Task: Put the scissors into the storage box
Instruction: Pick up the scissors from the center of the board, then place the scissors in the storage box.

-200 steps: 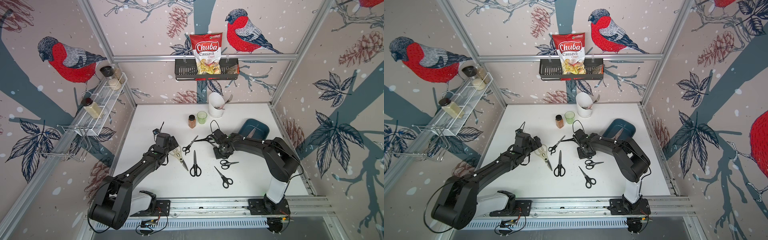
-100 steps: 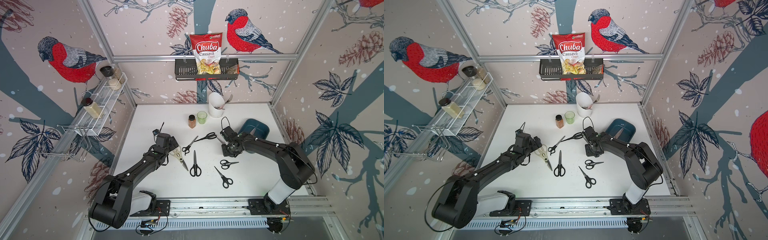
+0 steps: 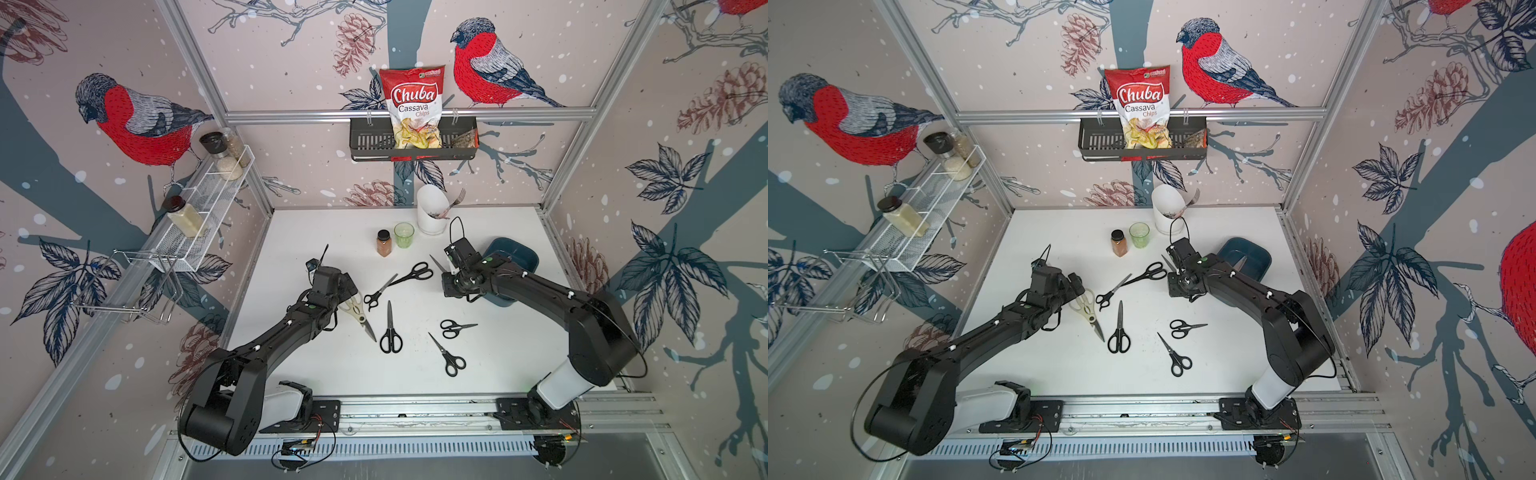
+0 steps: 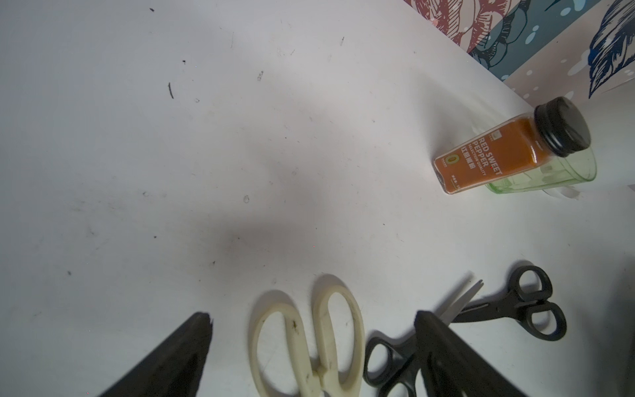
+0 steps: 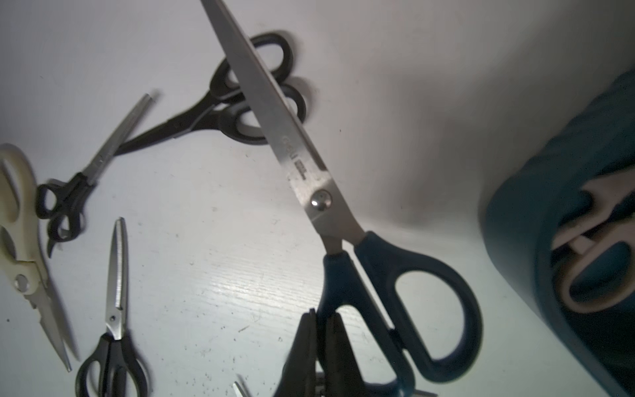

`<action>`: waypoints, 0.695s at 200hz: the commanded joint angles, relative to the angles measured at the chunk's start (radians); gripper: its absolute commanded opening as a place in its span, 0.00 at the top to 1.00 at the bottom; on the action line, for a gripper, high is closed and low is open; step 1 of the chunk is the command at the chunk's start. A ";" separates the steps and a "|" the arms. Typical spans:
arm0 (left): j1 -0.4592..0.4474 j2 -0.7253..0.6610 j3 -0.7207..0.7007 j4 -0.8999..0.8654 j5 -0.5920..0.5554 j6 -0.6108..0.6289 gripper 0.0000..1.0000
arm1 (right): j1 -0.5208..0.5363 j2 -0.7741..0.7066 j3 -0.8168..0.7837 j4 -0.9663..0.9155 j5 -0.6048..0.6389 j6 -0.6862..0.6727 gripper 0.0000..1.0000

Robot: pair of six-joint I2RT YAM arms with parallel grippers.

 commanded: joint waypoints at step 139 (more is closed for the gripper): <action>0.001 0.092 0.054 0.044 0.058 0.029 0.04 | -0.453 -0.126 -0.138 0.172 -0.037 0.225 1.00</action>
